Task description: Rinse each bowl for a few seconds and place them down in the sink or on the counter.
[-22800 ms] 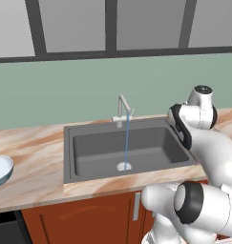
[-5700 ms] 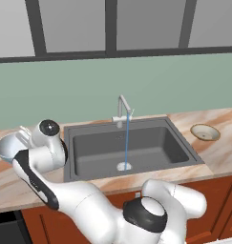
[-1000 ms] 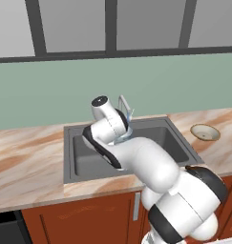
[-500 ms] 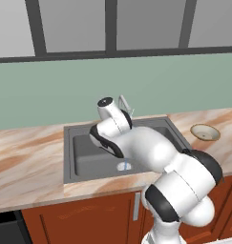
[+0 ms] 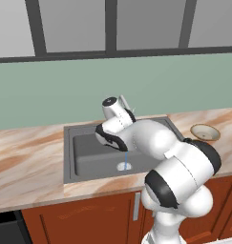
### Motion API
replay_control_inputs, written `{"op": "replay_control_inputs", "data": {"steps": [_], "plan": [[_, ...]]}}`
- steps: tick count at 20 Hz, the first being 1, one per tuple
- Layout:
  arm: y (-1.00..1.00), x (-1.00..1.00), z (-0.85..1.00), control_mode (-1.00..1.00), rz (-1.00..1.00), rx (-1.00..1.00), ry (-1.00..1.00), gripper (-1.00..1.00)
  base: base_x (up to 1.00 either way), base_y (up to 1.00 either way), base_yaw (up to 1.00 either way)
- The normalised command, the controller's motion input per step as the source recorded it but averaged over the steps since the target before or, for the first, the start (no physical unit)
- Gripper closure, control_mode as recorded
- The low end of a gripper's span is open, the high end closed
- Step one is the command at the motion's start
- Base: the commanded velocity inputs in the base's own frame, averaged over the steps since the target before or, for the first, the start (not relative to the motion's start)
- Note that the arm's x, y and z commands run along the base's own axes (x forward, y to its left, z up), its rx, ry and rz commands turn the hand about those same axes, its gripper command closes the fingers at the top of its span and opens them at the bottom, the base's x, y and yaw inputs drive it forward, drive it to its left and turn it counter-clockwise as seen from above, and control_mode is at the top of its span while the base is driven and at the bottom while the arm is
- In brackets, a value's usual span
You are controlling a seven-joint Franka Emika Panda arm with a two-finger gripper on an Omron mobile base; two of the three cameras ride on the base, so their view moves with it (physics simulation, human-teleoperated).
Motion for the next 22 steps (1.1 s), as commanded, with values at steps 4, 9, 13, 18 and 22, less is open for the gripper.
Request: {"op": "replay_control_inputs", "data": {"steps": [4, 9, 13, 18, 22], "plan": [[-0.12, 0.19, -0.15, -1.0, -0.01, -0.02, 0.0, 1.0, 0.0, 0.0, 0.0], [0.0, 0.08, -0.06, -1.0, 0.0, -0.03, -0.01, 1.0, 0.0, 0.0, 0.0], [0.07, -0.13, 0.19, -1.0, 0.0, -0.02, -0.01, 1.0, 0.0, 0.0, 0.0], [0.11, -0.14, 0.23, -1.0, 0.0, -0.01, 0.0, 1.0, 0.0, 0.0, 0.0], [0.18, -0.13, 0.2, -1.0, 0.0, 0.0, 0.0, 1.0, 0.0, 0.0, 0.0]]}}
